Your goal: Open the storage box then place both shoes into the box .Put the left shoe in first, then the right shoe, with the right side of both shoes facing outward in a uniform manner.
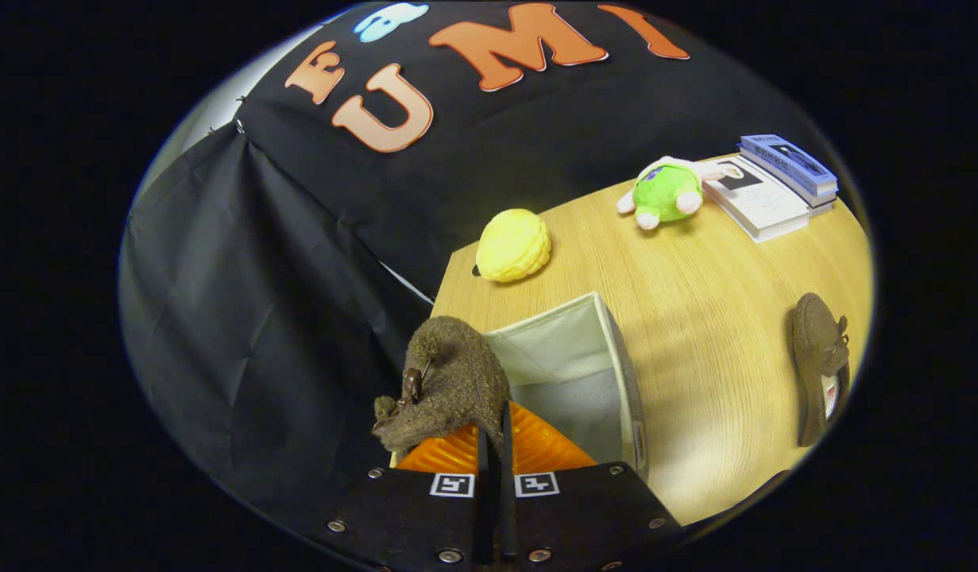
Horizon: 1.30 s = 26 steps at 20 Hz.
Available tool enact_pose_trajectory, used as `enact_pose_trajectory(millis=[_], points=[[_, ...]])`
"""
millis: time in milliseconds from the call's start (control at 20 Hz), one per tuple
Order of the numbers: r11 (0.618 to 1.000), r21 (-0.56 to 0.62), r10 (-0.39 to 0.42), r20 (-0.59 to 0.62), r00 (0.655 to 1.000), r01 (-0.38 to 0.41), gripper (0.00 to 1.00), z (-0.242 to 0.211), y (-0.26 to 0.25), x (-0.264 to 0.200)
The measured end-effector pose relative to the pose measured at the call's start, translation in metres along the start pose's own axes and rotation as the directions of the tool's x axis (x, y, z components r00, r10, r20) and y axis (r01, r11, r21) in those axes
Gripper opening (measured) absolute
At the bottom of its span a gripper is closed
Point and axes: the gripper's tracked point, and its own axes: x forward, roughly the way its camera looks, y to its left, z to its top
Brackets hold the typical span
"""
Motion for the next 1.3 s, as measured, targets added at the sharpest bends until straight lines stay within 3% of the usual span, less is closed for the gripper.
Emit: enact_pose_trajectory(millis=[350,550,650,750,800,900,1100,1300], points=[[0.993,0.103,-0.047,-0.16,0.986,0.064,0.05,-0.045,-0.01,0.034],[0.984,0.16,-0.036,-0.28,0.959,0.083,0.17,-0.069,-0.013,0.046],[0.984,0.173,0.027,-0.306,0.952,0.028,0.27,-0.077,-0.002,0.043],[0.983,0.18,0.092,-0.294,0.951,-0.04,0.38,-0.071,0.009,0.04],[0.984,0.17,0.104,-0.286,0.953,-0.057,0.49,-0.069,0.01,0.038],[0.985,0.156,0.116,-0.26,0.959,-0.077,0.59,-0.063,0.01,0.027],[0.977,0.134,0.188,-0.183,0.965,-0.165,0.65,-0.043,0.006,-0.002],[0.982,0.051,0.184,-0.075,0.98,-0.181,0.76,-0.013,-0.011,-0.035]])
